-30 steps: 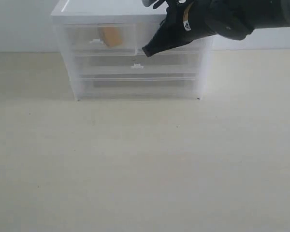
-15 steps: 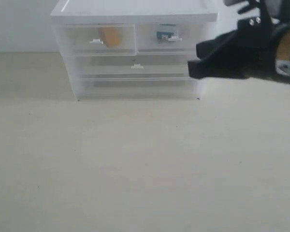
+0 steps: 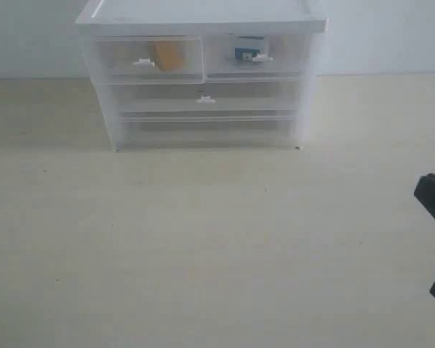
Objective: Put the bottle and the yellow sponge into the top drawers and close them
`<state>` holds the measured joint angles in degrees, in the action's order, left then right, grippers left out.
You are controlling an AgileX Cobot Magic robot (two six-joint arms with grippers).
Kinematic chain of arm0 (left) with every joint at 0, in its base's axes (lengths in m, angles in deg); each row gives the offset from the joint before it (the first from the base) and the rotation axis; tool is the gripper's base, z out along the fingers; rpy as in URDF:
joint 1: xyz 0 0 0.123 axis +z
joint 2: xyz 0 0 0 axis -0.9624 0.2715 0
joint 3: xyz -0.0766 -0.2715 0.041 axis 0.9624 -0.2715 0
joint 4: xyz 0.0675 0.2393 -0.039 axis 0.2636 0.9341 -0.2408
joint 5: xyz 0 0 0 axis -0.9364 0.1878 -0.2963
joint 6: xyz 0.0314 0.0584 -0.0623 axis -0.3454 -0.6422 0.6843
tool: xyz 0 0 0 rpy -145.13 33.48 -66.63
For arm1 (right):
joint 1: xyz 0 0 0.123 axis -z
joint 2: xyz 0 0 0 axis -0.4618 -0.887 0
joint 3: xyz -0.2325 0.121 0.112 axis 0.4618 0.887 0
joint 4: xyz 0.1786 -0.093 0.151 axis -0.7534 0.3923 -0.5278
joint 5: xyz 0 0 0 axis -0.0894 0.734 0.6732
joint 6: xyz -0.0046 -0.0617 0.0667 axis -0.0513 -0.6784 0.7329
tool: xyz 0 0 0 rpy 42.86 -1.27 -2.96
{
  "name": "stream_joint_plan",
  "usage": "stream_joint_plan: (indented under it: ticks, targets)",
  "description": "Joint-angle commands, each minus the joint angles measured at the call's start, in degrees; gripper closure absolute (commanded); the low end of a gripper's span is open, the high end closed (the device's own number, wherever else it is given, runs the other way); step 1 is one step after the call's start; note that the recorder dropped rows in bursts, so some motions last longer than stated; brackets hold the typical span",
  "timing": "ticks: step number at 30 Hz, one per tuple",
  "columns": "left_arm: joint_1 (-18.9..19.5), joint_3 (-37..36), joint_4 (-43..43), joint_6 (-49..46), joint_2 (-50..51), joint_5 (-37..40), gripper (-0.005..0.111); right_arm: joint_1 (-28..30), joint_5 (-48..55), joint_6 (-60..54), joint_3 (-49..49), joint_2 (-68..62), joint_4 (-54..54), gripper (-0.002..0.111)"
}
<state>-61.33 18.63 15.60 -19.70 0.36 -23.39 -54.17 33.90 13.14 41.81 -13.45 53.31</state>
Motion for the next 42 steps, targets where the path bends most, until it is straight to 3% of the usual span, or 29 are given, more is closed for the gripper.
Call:
stream_joint_plan:
  ticks: [1,5,11,13,21,42]
  targets:
    - [-0.1,-0.2,0.1,0.2,0.2,-0.5,0.103,0.4,2.6,-0.8,0.4,5.2,-0.4,0.108]
    - [-0.1,-0.2,0.1,0.2,0.2,-0.5,0.103,2.5,3.5,-0.6,0.4,10.3,-0.4,0.108]
    - [-0.1,-0.2,0.1,0.2,0.2,-0.5,0.103,17.1,9.6,3.3,0.4,22.2,-0.4,0.108]
    - [-0.1,-0.2,0.1,0.2,0.2,-0.5,0.103,18.8,13.1,3.3,0.4,24.2,-0.4,0.108]
    - [-0.1,-0.2,0.1,0.2,0.2,-0.5,0.103,19.3,26.6,1.3,0.4,28.8,-0.4,0.108]
    - [-0.1,-0.2,2.8,-3.5,0.2,0.5,0.103,19.3,27.0,1.6,0.4,28.8,-0.4,0.108]
